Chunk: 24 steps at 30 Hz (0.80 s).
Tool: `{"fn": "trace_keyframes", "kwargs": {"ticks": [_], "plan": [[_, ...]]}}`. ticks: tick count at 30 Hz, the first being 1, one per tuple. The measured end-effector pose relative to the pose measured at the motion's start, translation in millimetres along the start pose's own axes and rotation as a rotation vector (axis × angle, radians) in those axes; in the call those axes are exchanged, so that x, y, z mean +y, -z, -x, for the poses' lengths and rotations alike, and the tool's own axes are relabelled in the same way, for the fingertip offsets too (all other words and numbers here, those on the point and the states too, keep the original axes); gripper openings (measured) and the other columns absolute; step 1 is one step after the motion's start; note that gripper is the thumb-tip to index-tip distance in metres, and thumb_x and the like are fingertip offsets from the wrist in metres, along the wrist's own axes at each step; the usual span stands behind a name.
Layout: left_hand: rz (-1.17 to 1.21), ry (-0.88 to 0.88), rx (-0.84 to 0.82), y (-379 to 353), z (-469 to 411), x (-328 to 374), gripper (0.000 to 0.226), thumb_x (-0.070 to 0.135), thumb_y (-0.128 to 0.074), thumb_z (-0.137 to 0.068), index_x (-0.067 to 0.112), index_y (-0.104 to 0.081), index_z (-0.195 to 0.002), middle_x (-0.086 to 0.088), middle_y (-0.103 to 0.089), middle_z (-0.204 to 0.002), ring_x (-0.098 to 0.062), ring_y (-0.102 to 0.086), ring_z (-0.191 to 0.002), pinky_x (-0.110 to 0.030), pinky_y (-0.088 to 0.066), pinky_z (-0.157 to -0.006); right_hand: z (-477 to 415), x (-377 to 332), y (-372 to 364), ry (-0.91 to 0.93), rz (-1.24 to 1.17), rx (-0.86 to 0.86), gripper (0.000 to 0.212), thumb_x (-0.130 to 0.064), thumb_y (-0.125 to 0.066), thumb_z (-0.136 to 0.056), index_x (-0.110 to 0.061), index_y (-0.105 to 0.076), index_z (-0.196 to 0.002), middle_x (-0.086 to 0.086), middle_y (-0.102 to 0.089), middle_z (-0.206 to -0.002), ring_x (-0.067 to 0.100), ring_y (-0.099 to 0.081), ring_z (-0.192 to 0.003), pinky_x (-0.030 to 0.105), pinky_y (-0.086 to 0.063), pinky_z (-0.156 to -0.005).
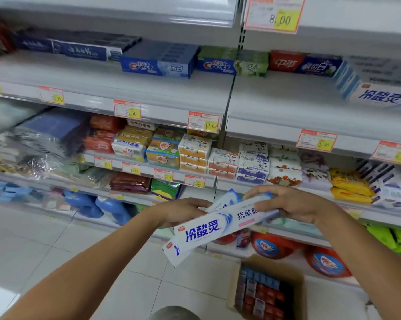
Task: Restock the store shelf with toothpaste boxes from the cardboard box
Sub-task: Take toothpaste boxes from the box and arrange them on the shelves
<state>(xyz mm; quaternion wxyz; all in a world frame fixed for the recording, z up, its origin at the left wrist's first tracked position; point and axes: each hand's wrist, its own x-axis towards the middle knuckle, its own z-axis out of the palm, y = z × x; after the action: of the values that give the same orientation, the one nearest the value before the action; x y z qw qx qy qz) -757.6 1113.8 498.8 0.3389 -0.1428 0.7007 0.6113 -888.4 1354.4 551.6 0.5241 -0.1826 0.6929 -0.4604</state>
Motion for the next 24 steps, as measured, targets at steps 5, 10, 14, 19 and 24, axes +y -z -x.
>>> {"fn": "trace_keyframes", "kwargs": {"ticks": [5, 10, 14, 19, 24], "plan": [[0.113, -0.047, -0.113, -8.0, -2.7, 7.5, 0.036, 0.02, -0.049, -0.098, 0.029, -0.05, -0.133, -0.01, -0.065, -0.121, -0.011, -0.068, -0.083, -0.022, -0.056, -0.065, -7.6, -5.7, -3.7, -0.042, -0.049, 0.042, 0.033, -0.013, -0.065, -0.084, -0.004, -0.052, -0.112, 0.017, -0.07, -0.107, 0.026, -0.068, -0.098, 0.026, -0.059, -0.068], [0.202, -0.006, -0.078, -22.5, -5.9, 21.7, 0.025, 0.024, -0.046, -0.099, 0.027, -0.058, -0.12, 0.005, -0.073, -0.087, -0.005, -0.067, -0.067, -0.019, -0.053, -0.055, -2.7, 1.2, -7.7, -0.072, -0.127, 0.202, 0.035, -0.019, -0.067, -0.086, -0.008, -0.05, -0.114, 0.016, -0.072, -0.1, 0.024, -0.072, -0.083, 0.029, -0.059, -0.065], [0.179, 0.025, -0.042, -35.4, -2.8, 44.6, 0.038, 0.056, -0.05, -0.089, 0.021, -0.064, -0.093, 0.004, -0.065, -0.065, -0.007, -0.06, -0.052, -0.017, -0.043, -0.05, 15.2, -2.0, 0.5, -0.061, -0.314, 0.325, 0.047, -0.019, -0.069, -0.084, 0.0, -0.049, -0.121, 0.022, -0.071, -0.097, 0.025, -0.071, -0.069, 0.031, -0.059, -0.059], [0.188, -0.068, -0.258, -42.3, 8.1, 85.9, 0.022, 0.031, -0.054, -0.078, 0.021, -0.059, -0.097, 0.007, -0.072, -0.072, -0.005, -0.067, -0.061, -0.016, -0.052, -0.054, 51.0, -23.5, -5.3, -0.02, 0.09, 0.634, 0.038, -0.039, -0.058, -0.091, -0.016, -0.045, -0.118, 0.015, -0.067, -0.086, 0.01, -0.06, -0.05, 0.021, -0.05, -0.047], [0.063, -0.125, -0.284, -34.0, 22.5, 115.4, 0.039, 0.039, -0.069, -0.053, 0.018, -0.06, -0.085, 0.005, -0.068, -0.068, -0.008, -0.062, -0.056, -0.017, -0.045, -0.051, 90.2, -42.3, -8.1, 0.234, 0.277, 0.697, 0.05, -0.061, -0.051, -0.072, -0.038, -0.049, -0.116, -0.007, -0.059, -0.102, 0.004, -0.06, -0.074, 0.02, -0.05, -0.066]]}}
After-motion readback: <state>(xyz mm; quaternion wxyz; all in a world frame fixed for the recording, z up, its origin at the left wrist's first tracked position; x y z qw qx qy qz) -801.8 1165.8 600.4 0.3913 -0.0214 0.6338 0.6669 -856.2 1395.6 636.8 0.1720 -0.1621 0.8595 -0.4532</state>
